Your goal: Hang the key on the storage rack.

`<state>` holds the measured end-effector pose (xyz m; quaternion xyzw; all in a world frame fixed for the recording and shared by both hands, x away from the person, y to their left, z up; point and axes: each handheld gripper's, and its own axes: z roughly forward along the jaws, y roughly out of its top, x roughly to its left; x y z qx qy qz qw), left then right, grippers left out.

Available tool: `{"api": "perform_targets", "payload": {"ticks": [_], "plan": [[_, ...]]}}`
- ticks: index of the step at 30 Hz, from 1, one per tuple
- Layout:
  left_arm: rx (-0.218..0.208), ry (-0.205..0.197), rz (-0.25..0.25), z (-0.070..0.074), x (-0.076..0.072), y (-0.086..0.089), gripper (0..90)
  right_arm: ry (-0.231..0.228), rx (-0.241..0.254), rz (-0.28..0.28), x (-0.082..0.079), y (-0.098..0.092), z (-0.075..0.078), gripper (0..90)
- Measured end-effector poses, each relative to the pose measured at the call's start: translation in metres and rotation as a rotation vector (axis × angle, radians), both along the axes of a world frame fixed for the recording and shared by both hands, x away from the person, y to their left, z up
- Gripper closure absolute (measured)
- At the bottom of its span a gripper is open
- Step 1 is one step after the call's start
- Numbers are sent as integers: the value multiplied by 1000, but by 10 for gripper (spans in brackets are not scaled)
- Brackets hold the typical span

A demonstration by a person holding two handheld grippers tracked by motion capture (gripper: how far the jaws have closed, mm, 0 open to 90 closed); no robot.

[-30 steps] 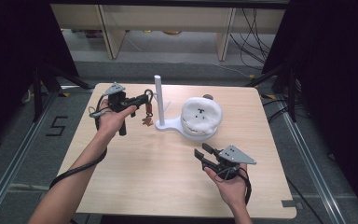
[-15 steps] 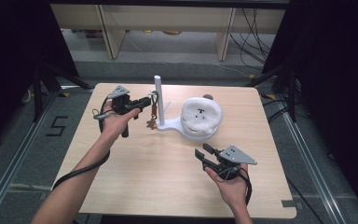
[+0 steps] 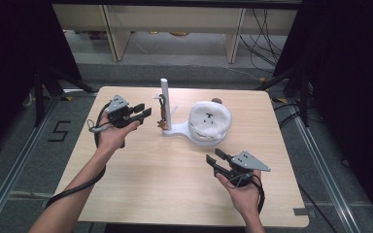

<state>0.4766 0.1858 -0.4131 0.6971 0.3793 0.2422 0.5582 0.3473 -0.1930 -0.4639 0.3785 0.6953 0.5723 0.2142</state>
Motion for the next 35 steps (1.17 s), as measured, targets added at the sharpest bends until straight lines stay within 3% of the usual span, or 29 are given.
{"api": "perform_targets", "payload": {"ticks": [1, 6, 7, 8, 10, 11, 14, 15, 19, 21, 22, 23, 24, 26, 27, 29, 30, 32, 33, 34, 35], "plan": [[5, -4, 6, 0, -4, 3, 561, -3, -20, -16, 0, -2, 1, 555], [34, -32, 30, -5, -26, 18, 496, 19, -3, -34, 1, -8, 1, 546], [36, -36, 35, -7, -31, 21, 485, 3, -2, -34, 2, -10, 0, 545], [29, -19, 57, -10, -38, 24, 477, 1, -3, -44, 3, -11, -1, 543], [37, -42, 54, -15, -46, 31, 464, 30, -4, -65, 1, -13, -1, 540], [43, -43, 63, -19, -51, 34, 457, 5, -11, -50, 4, -16, -3, 538], [47, -31, 88, -35, -68, 42, 418, 17, -18, -80, 5, -21, -7, 534], [41, -39, 94, -41, -73, 44, 406, 45, -8, -79, 3, -22, -8, 531], [47, -20, 137, -66, -96, 55, 374, 44, -34, -104, 6, -31, -18, 522], [41, -15, 157, -78, -107, 58, 364, 79, -13, -111, 5, -33, -22, 520], [51, -14, 168, -84, -112, 58, 359, 58, -33, -120, 7, -35, -25, 519], [58, -24, 171, -90, -116, 58, 357, 73, -22, -115, 7, -37, -27, 517], [61, -37, 174, -95, -119, 57, 354, 103, -27, -133, 5, -37, -28, 514], [51, -33, 185, -102, -125, 56, 348, 71, -36, -129, 9, -40, -34, 509], [45, -29, 186, -103, -126, 56, 344, 118, -16, -135, 6, -39, -34, 503], [45, -35, 188, -106, -129, 54, 336, 83, -36, -145, 8, -41, -38, 480], [43, -53, 185, -108, -129, 54, 335, 87, -30, -142, 8, -41, -39, 471], [57, -49, 190, -109, -131, 55, 332, 78, -58, -166, 8, -44, -41, 455], [63, -48, 191, -110, -131, 55, 331, 84, -45, -171, 7, -44, -42, 449], [58, -52, 191, -110, -131, 56, 329, 116, -36, -192, 4, -44, -42, 445], [58, -55, 193, -110, -131, 56, 328, 86, -45, -184, 7, -46, -44, 441]]}}
